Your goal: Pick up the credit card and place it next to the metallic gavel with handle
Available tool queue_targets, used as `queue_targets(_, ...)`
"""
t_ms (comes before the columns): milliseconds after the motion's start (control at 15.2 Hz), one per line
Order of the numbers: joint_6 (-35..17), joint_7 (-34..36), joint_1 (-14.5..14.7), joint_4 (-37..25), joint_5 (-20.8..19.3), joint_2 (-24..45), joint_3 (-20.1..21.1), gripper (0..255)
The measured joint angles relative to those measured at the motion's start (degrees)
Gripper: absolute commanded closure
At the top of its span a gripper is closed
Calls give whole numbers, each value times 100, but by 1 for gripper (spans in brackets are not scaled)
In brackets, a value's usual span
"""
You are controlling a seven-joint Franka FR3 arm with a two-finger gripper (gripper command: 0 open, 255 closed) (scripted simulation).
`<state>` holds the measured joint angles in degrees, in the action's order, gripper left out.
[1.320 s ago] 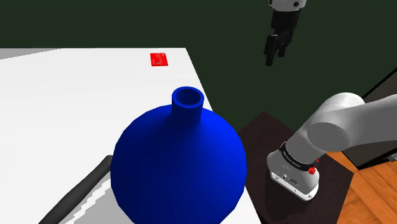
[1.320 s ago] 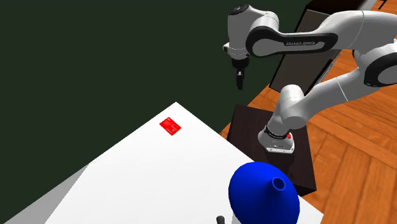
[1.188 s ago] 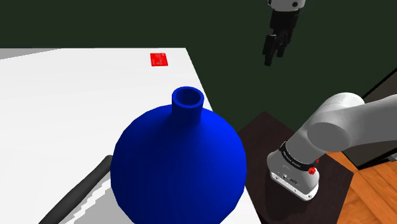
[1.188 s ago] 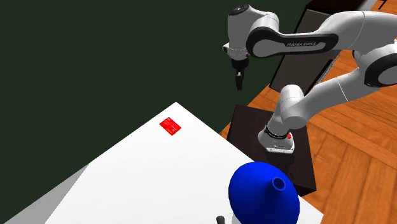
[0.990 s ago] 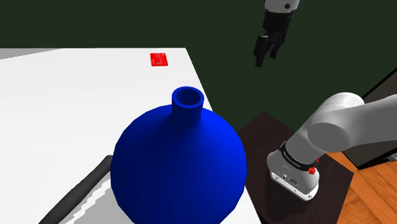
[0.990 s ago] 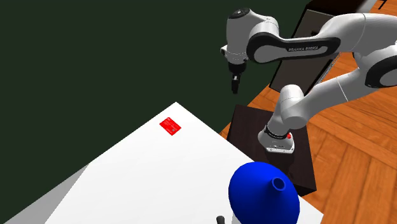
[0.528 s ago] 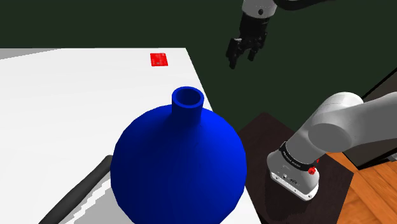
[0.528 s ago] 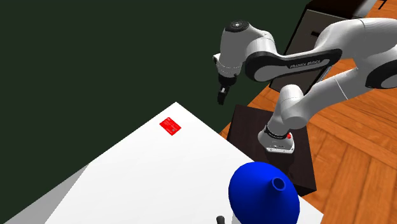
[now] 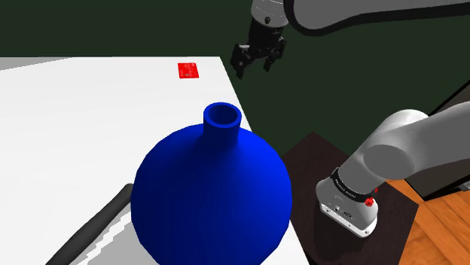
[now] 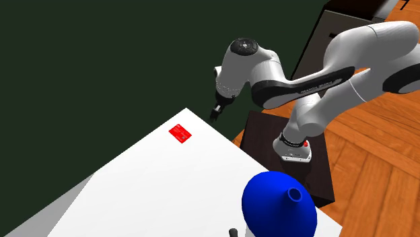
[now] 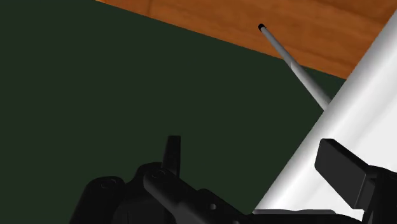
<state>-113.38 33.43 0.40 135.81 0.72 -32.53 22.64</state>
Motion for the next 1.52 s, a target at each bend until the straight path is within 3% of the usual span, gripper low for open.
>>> queue_targets(462, -746, 1806, -574, -927, -856, 1044, 1243, 0)
queue_targets(792, -862, 3303, -1088, -1722, -2015, 1883, 2198, 0)
queue_targets(924, -772, 3928, -1279, -2131, -2648, 2371, 2581, 0)
queue_targets(1056, -730, 4244, -1349, -2351, -3036, 2704, 2735, 0)
queue_targets(1518, -1001, 4506, -1439, -2255, -3456, 3041, 2736, 0)
